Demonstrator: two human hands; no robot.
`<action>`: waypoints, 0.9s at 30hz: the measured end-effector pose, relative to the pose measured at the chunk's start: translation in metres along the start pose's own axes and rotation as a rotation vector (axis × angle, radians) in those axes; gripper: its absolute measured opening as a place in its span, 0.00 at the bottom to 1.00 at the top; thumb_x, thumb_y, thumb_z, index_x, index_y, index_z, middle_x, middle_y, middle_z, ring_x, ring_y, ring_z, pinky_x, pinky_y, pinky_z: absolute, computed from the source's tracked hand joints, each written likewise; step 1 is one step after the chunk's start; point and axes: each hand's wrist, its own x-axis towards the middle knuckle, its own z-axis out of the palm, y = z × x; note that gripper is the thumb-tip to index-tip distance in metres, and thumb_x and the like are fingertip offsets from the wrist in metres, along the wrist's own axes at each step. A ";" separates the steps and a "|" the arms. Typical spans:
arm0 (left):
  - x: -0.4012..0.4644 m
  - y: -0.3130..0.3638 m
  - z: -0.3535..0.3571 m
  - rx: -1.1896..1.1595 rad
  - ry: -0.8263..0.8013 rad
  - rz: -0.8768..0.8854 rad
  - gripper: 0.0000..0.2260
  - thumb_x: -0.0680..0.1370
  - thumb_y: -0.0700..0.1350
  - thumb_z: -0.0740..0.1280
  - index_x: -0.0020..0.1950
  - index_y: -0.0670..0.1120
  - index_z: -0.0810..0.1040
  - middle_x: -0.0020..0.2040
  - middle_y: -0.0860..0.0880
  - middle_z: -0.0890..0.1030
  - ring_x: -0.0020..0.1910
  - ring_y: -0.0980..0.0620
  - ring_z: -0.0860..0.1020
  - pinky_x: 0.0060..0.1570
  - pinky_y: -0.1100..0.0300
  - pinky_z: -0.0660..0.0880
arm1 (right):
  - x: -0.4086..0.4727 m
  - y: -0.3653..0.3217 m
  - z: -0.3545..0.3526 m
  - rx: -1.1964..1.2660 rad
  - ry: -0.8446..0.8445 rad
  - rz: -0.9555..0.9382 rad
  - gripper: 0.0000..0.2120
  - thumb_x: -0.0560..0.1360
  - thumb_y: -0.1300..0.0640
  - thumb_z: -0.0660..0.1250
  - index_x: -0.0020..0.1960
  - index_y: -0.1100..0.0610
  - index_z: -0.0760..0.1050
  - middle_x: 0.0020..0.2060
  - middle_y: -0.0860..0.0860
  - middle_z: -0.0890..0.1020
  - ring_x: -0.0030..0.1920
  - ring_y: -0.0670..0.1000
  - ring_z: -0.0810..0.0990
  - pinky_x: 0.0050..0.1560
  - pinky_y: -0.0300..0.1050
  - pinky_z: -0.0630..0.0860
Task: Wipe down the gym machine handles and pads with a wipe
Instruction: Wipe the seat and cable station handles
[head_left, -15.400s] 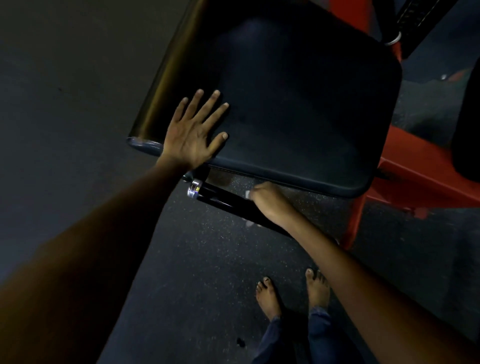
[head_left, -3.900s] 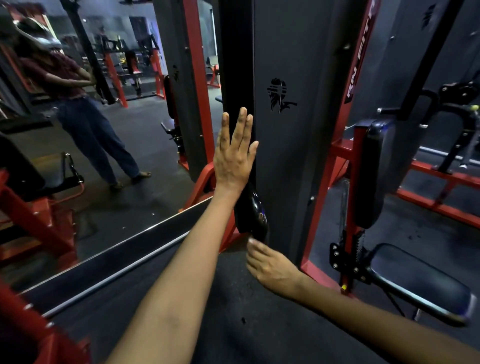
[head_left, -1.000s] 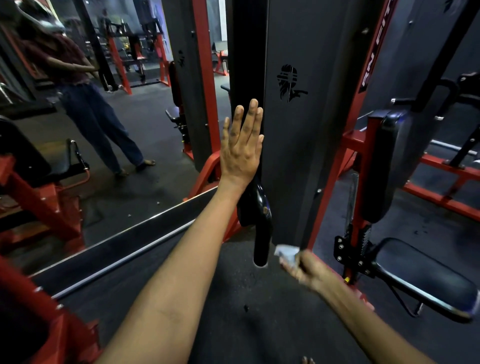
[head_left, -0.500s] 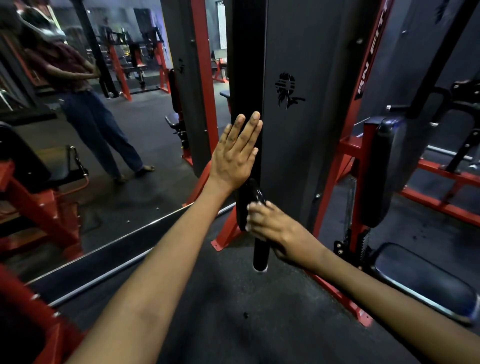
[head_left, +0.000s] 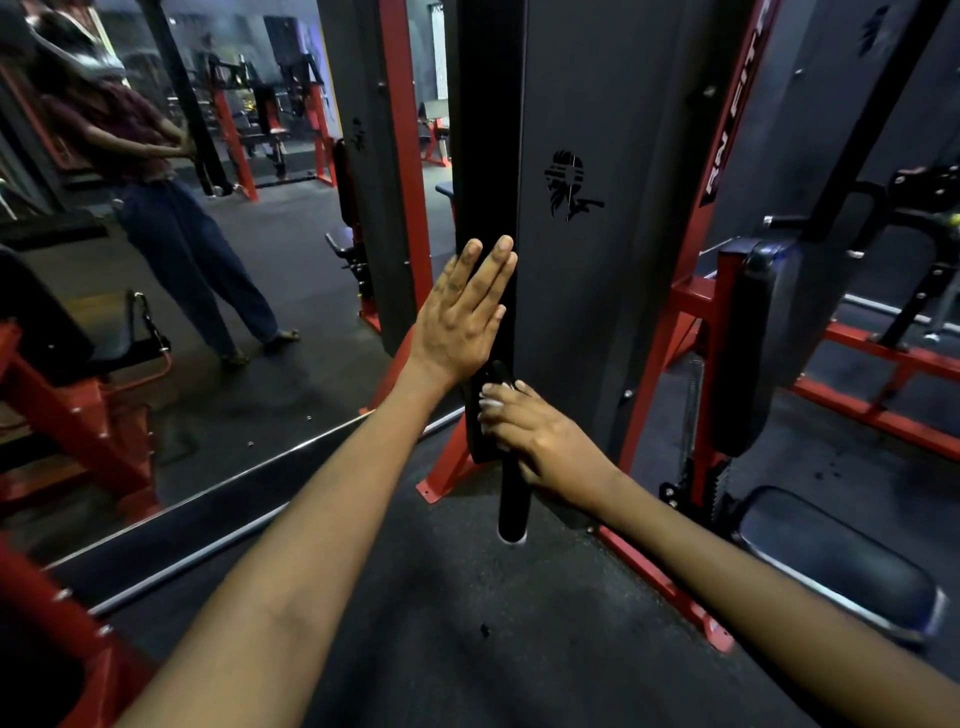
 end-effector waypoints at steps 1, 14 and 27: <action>0.000 0.002 -0.001 0.005 -0.018 -0.014 0.35 0.80 0.42 0.59 0.79 0.49 0.39 0.78 0.55 0.36 0.77 0.52 0.37 0.77 0.53 0.47 | -0.006 -0.001 0.001 0.011 0.005 -0.016 0.12 0.70 0.67 0.66 0.52 0.63 0.79 0.57 0.55 0.80 0.68 0.55 0.69 0.71 0.53 0.60; -0.039 0.080 -0.098 -0.047 -0.369 -0.620 0.22 0.80 0.42 0.62 0.74 0.44 0.67 0.75 0.46 0.66 0.75 0.46 0.62 0.73 0.49 0.58 | 0.006 -0.035 -0.036 0.162 0.206 0.370 0.18 0.71 0.68 0.65 0.60 0.62 0.77 0.55 0.59 0.81 0.60 0.57 0.77 0.63 0.46 0.70; -0.104 0.126 -0.202 0.299 -0.884 -1.080 0.15 0.81 0.50 0.57 0.63 0.46 0.76 0.61 0.46 0.78 0.59 0.44 0.76 0.56 0.52 0.71 | 0.030 -0.100 -0.049 0.107 -0.294 0.367 0.12 0.76 0.59 0.59 0.54 0.60 0.78 0.53 0.59 0.80 0.56 0.61 0.77 0.53 0.50 0.72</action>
